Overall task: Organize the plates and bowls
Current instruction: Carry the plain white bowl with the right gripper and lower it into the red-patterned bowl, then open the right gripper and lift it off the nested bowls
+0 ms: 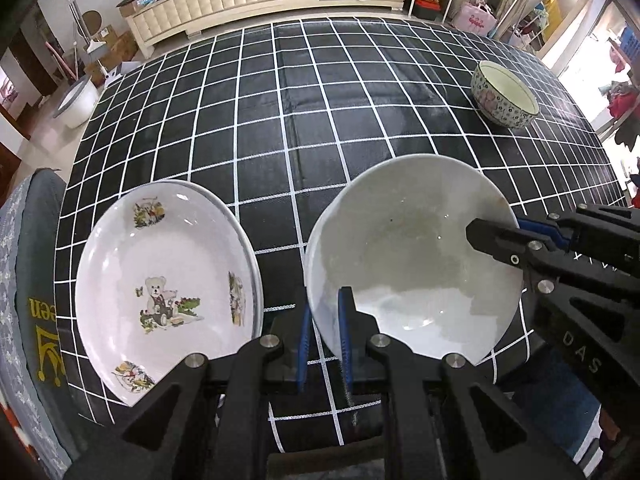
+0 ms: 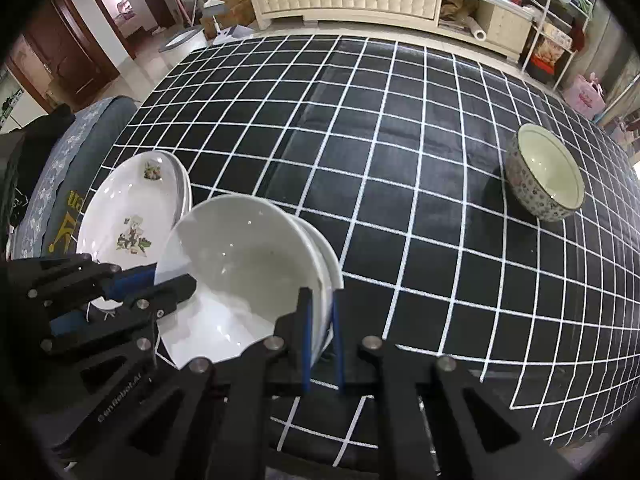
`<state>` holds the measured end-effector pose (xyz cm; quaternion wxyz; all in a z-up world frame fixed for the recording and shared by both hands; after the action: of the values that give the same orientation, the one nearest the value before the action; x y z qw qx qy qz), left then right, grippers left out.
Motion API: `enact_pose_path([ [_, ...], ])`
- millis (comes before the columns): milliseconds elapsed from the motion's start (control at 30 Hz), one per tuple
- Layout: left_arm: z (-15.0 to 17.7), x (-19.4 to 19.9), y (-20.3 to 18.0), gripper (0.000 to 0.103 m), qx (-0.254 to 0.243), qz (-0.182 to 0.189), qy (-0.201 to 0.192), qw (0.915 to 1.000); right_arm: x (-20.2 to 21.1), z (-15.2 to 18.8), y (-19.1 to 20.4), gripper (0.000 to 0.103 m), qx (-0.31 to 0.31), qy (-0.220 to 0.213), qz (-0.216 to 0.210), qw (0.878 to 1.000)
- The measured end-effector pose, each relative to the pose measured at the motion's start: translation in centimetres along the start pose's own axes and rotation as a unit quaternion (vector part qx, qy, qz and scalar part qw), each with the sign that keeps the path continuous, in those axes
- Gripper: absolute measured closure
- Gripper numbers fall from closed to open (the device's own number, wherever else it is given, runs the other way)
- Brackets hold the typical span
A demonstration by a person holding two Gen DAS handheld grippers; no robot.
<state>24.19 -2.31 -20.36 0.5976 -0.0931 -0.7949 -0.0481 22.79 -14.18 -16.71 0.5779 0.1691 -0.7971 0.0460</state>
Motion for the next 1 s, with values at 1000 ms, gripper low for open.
enact_pose_path([
  [1000,-0.9,1.3,1.0,0.092,0.017,0.000,-0.016,0.9997,1.5,0.0,-0.7,0.091,-0.034,0.002,-0.001,0.999],
])
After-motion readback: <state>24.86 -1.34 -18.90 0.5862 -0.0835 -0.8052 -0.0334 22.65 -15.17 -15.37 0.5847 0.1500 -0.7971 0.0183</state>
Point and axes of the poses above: each gripper's, at about its wrist camera, not at the fingertips, and x roughly against the way its jaws point, y to its left, z to its underside, the point moved 4 cm from there along -x, roughly the way its jaws point, and after that the axes turned 2 degrees about -x, right-handed, at the moved point
